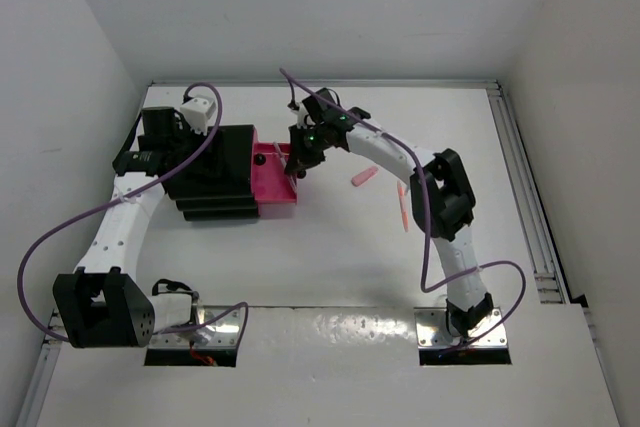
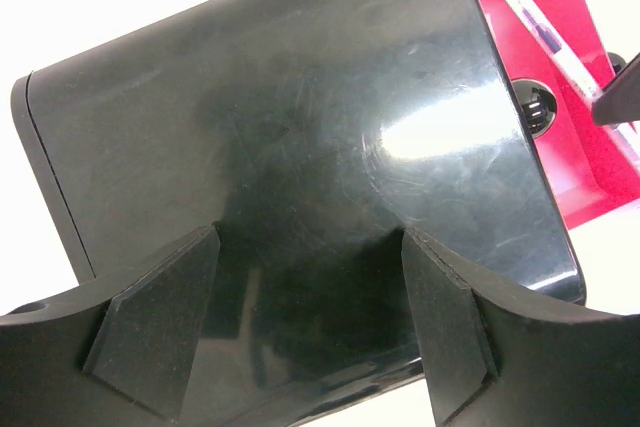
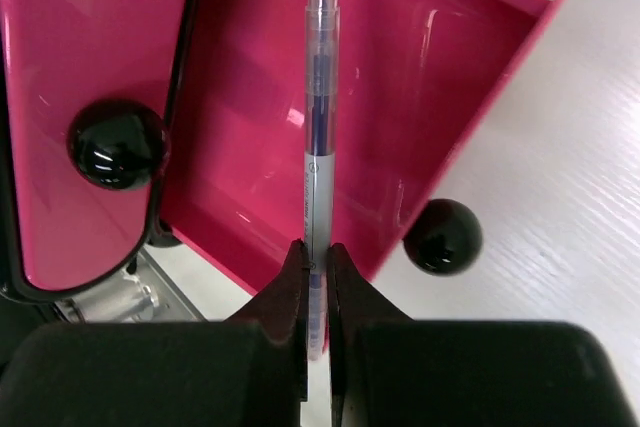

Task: Sort the stationery into containers
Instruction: Place the pen in the drawer.

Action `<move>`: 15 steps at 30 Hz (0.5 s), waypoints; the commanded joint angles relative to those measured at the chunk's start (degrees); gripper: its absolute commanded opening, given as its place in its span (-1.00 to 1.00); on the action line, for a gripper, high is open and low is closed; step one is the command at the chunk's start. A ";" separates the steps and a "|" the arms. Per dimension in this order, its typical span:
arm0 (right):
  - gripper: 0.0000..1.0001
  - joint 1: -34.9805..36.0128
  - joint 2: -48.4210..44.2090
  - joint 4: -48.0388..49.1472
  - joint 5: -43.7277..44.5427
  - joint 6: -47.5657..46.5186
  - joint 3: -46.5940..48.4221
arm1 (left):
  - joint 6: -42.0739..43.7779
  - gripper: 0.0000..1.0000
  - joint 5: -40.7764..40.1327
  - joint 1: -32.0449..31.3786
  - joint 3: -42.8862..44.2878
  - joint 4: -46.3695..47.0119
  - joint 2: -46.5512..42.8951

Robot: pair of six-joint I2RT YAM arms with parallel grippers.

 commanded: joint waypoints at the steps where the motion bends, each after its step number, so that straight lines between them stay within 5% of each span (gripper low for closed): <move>1: -1.00 0.95 -0.52 4.02 0.53 1.39 4.08 | -1.09 0.60 -0.22 -0.20 -0.67 -0.04 -1.57; 8: -0.94 1.57 2.29 4.46 0.53 2.71 5.75 | -1.18 0.61 -0.49 -0.02 -0.85 -0.04 -1.58; 15: -0.08 1.39 1.68 3.06 0.88 2.10 5.49 | -0.83 0.61 -0.57 -0.02 -0.67 -0.13 -1.57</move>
